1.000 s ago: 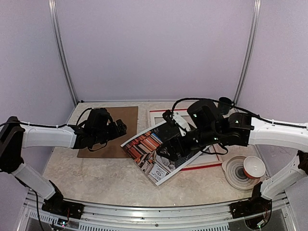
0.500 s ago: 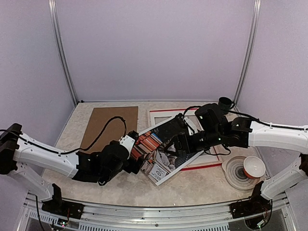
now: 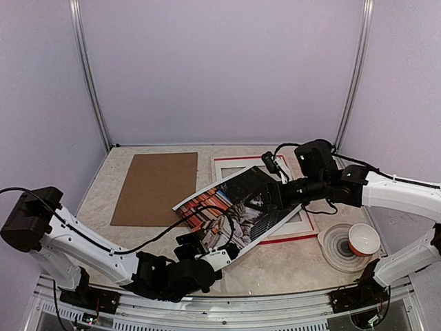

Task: Put the photo into the frame
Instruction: Pick up the photo from the mat board.

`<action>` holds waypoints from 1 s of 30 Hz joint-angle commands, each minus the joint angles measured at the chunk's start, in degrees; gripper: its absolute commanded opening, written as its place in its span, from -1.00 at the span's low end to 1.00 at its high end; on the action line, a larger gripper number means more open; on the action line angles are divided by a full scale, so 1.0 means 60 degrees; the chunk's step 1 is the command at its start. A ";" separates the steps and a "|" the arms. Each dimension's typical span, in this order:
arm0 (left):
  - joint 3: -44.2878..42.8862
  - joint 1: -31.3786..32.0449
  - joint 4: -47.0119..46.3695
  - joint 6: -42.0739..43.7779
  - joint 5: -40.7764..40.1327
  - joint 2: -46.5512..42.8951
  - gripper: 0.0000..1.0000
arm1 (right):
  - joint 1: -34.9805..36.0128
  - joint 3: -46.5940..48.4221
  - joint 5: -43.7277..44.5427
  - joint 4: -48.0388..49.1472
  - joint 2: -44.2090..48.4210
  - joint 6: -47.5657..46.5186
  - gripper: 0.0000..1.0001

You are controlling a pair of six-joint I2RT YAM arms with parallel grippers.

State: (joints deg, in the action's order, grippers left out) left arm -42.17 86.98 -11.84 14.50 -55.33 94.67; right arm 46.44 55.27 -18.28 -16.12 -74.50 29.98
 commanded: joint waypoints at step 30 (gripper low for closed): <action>-0.1163 -0.0665 -0.0982 0.2608 0.1285 0.2514 -0.48 | -0.1581 -0.0914 -0.0763 -0.0139 0.1644 -0.0716 0.87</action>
State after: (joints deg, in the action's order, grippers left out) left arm -48.23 83.05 -16.29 30.65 -50.70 110.76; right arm 38.39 47.83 -22.31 -15.68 -64.10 27.20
